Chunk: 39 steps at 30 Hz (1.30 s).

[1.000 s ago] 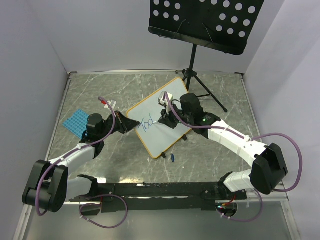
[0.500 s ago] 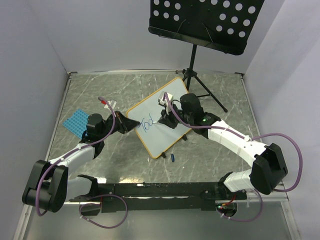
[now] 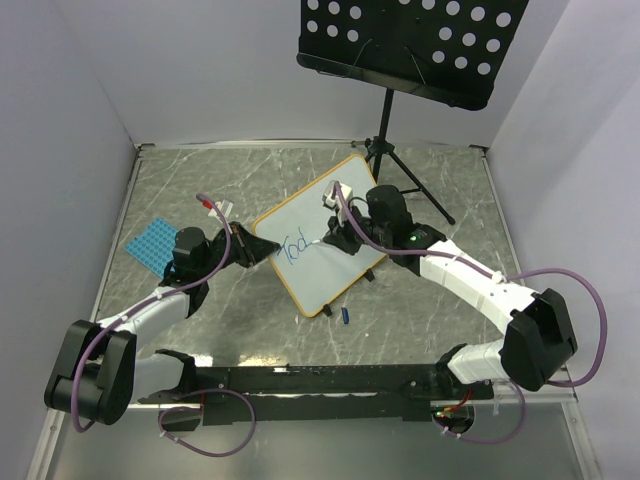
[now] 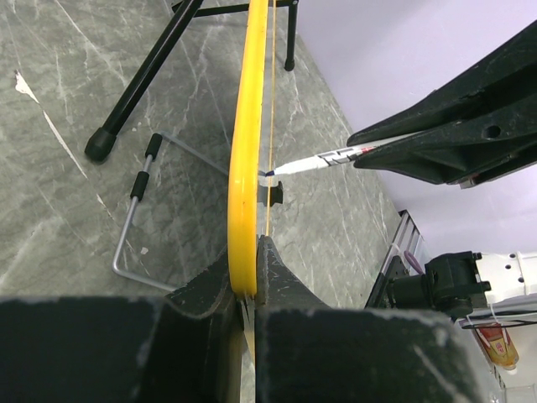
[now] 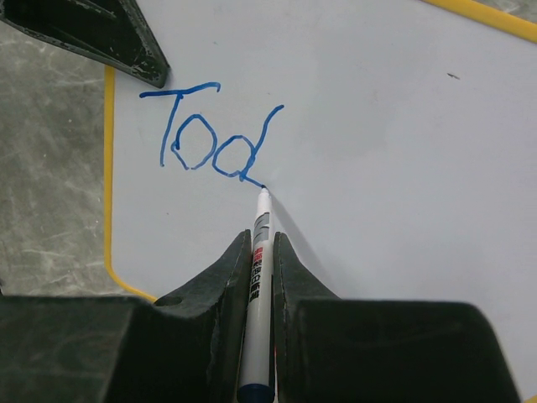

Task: Write a sentence on the whiteboard

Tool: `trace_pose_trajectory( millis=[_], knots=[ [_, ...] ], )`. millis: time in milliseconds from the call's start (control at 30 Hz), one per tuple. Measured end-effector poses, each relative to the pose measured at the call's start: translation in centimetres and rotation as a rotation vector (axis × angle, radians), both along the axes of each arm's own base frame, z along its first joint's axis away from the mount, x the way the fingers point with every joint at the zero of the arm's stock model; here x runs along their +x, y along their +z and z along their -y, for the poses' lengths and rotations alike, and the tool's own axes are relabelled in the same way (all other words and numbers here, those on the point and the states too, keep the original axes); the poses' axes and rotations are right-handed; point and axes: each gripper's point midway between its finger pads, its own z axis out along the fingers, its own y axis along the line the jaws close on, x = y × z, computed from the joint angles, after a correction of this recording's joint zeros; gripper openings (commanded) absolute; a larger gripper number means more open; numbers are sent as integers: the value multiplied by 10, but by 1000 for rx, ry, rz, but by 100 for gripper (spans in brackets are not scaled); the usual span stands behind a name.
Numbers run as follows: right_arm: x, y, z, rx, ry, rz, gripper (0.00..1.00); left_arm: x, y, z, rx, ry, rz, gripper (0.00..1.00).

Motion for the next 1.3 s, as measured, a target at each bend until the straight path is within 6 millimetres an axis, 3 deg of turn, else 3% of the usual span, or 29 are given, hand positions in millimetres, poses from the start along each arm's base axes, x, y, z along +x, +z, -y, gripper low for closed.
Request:
trace_pose_trajectory(
  millis=[333,633,1300],
  knots=[
    [-2,6,4,21,7,6,0,0,0,0,0,-3,2,1],
    [-4,42,6,100,17,90,0,0,0,0,0,-4,3,1],
    [15,13,4,51,-32,55,0,0,0,0,0,-4,3,1]
  ],
)
